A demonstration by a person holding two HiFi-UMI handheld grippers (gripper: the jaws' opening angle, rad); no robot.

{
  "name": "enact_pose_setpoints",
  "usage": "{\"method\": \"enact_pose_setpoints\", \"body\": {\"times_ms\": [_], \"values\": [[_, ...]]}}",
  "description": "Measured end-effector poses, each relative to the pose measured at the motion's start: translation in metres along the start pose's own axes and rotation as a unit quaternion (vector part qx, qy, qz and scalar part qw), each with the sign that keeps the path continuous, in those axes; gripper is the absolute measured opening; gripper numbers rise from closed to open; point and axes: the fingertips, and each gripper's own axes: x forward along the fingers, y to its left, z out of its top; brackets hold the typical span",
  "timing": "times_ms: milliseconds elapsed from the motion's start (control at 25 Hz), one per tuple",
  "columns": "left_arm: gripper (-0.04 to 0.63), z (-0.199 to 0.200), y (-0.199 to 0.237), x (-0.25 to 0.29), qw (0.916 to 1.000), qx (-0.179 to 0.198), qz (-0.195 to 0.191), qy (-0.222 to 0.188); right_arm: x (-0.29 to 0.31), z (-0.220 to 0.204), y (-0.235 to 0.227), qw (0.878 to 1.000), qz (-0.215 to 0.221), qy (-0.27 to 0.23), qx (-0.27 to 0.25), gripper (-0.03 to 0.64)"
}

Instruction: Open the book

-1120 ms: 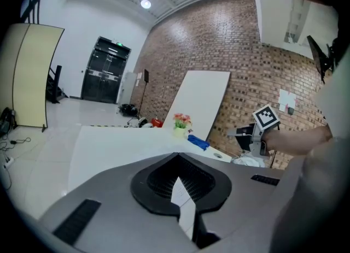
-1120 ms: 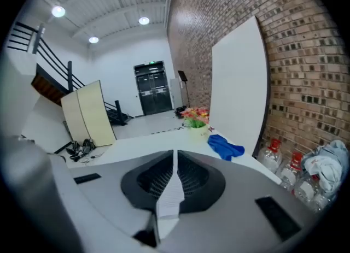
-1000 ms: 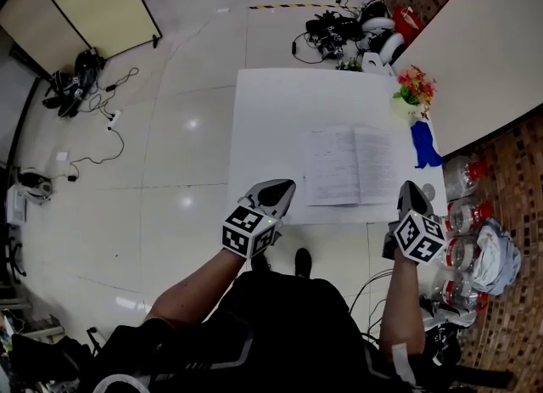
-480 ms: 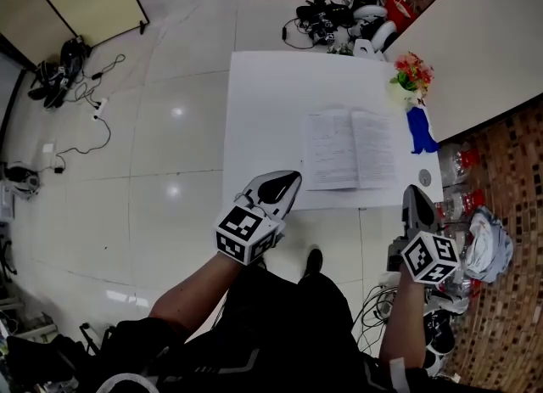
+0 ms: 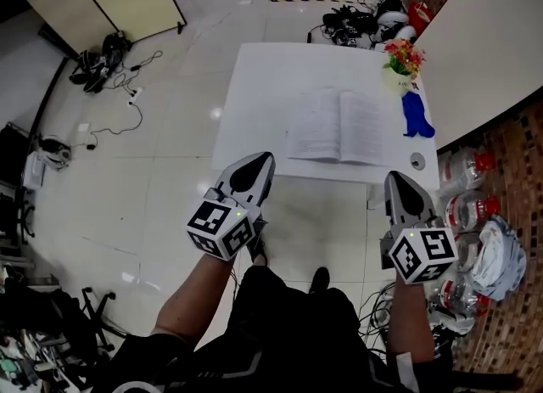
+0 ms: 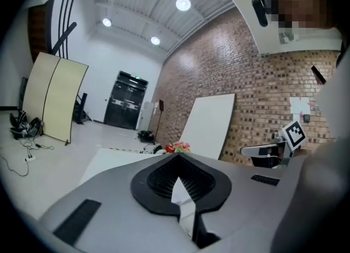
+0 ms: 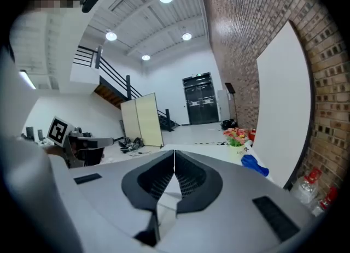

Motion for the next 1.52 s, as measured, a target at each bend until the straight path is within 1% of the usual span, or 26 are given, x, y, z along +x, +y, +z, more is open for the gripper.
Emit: {"method": "enact_pose_setpoints", "body": {"times_ms": [120, 240, 440, 520, 640, 760, 840, 920, 1000, 1120, 1240, 1360, 1440, 1520], "values": [[-0.005, 0.009, -0.043, -0.034, 0.9998, 0.017, 0.006, -0.002, -0.028, 0.004, 0.016, 0.999, 0.048, -0.008, 0.010, 0.000], [-0.005, 0.010, -0.072, -0.076, 0.9998, 0.018, 0.010, -0.005, -0.054, 0.006, 0.038, 0.998, 0.060, -0.012, -0.005, 0.000], [-0.005, -0.007, -0.104, -0.147, 0.9998, 0.014, 0.003, -0.014, -0.104, -0.009, 0.079, 0.998, 0.052, -0.018, 0.002, 0.000], [-0.005, -0.017, -0.112, -0.178, 0.9996, 0.024, -0.009, -0.013, -0.126, -0.022, 0.100, 0.999, 0.042, -0.018, 0.004, 0.000], [-0.005, -0.037, -0.124, -0.218, 0.9989, 0.032, -0.034, 0.000, -0.161, -0.043, 0.128, 1.000, 0.022, -0.012, 0.007, 0.000], [-0.005, -0.051, -0.141, -0.245, 0.9983, 0.018, -0.051, 0.020, -0.197, -0.057, 0.149, 1.000, 0.013, -0.004, 0.004, 0.000], [-0.005, -0.053, -0.160, -0.256, 0.9978, 0.019, -0.060, 0.022, -0.220, -0.061, 0.154, 1.000, 0.013, -0.007, -0.004, 0.000], [-0.005, -0.052, -0.184, -0.263, 0.9977, 0.027, -0.063, 0.006, -0.246, -0.068, 0.152, 1.000, 0.012, -0.012, -0.001, 0.000], [-0.005, -0.056, -0.210, -0.274, 0.9979, 0.021, -0.061, 0.003, -0.275, -0.075, 0.150, 1.000, 0.015, -0.017, 0.003, 0.000], [-0.005, -0.070, -0.257, -0.292, 0.9978, 0.010, -0.065, 0.011, -0.323, -0.082, 0.151, 0.999, 0.030, -0.024, -0.002, 0.000], [-0.005, -0.090, -0.310, -0.309, 0.9983, 0.019, -0.047, 0.028, -0.374, -0.090, 0.146, 0.998, 0.056, -0.030, -0.005, 0.000], [-0.005, -0.105, -0.358, -0.320, 0.9989, 0.020, -0.024, 0.034, -0.412, -0.104, 0.131, 0.997, 0.068, -0.028, 0.002, 0.000], [-0.005, -0.105, -0.385, -0.333, 0.9990, 0.020, -0.026, 0.031, -0.430, -0.112, 0.133, 0.997, 0.071, -0.029, 0.009, 0.000], [-0.005, -0.103, -0.400, -0.352, 0.9990, 0.023, -0.031, 0.022, -0.445, -0.114, 0.148, 0.996, 0.081, -0.039, 0.009, 0.000]]}}
